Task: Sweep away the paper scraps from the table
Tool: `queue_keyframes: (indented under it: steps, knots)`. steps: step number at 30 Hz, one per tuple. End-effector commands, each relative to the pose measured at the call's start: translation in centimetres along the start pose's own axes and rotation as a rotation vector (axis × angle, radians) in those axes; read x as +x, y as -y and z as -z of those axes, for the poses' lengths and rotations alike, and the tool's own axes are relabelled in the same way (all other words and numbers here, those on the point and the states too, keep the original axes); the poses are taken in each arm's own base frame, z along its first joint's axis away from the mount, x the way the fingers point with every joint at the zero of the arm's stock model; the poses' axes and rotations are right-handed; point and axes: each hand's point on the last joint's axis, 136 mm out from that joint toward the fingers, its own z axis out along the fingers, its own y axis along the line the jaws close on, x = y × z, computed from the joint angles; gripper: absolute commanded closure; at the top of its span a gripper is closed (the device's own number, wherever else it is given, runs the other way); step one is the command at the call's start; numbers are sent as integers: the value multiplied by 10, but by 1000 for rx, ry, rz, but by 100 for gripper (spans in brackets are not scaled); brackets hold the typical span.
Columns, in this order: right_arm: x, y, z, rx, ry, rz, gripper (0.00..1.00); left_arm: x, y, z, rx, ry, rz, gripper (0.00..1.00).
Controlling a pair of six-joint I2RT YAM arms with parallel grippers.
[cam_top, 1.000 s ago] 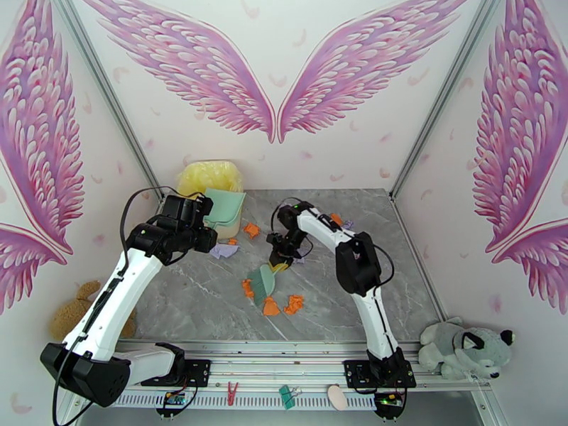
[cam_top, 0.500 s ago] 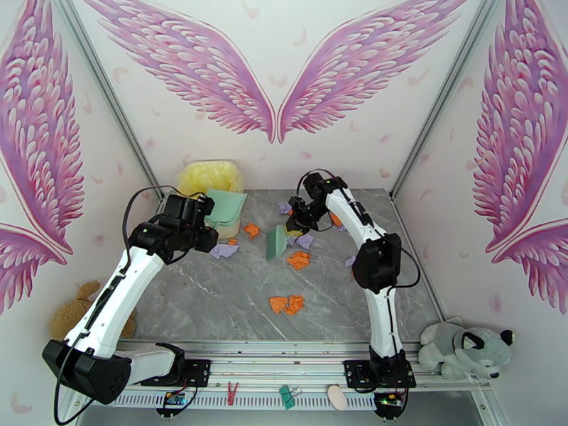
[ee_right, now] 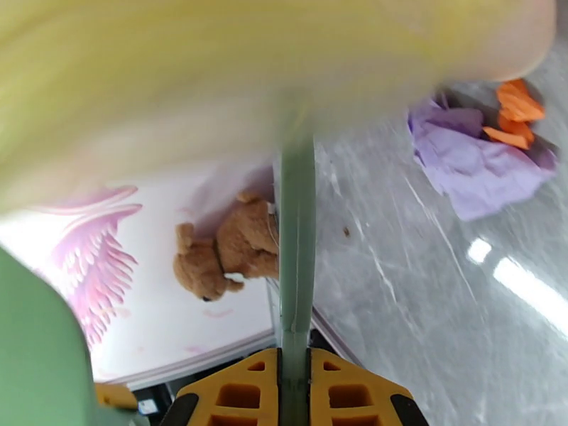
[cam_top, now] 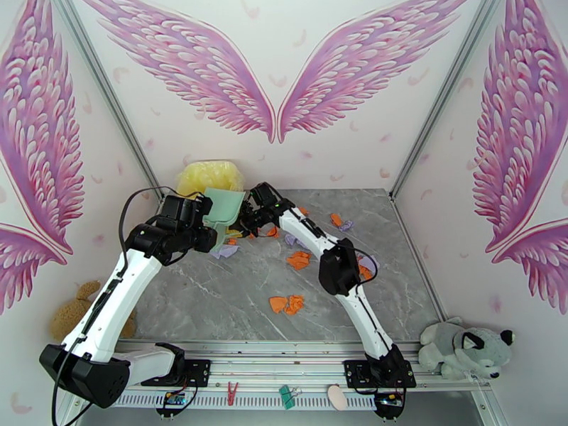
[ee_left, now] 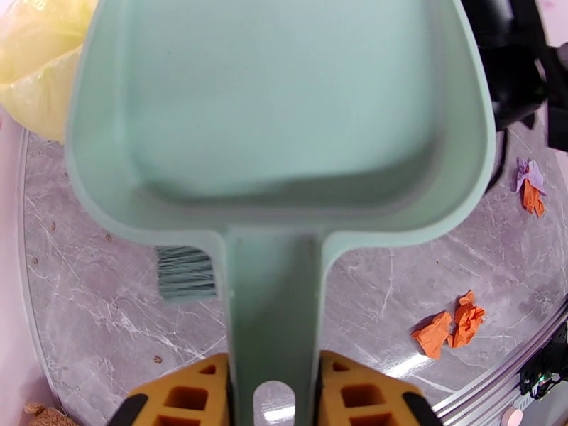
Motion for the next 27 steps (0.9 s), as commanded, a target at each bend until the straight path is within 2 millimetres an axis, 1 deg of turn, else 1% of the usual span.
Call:
queue_keyframes:
  steps: [1, 4, 10, 16, 22, 27]
  knots:
    - [-5, -19, -8, -53, 15, -36, 100, -2, -2, 6, -2, 33, 7, 100]
    - [-8, -7, -16, -26, 32, -62, 100, -1, -3, 6, -6, 29, 5, 100]
    - [-11, 21, -23, 51, 56, -114, 100, 0, -3, 4, -4, 25, 1, 100]
    - [0, 48, -29, 127, 28, -135, 100, 0, -3, 0, -3, 26, 0, 100]
    - [12, 69, -26, 192, 8, -128, 100, -1, -3, -3, 0, 31, 5, 100]
    - [15, 81, -15, 231, 16, -124, 100, -1, -3, -4, 4, 35, 7, 100]
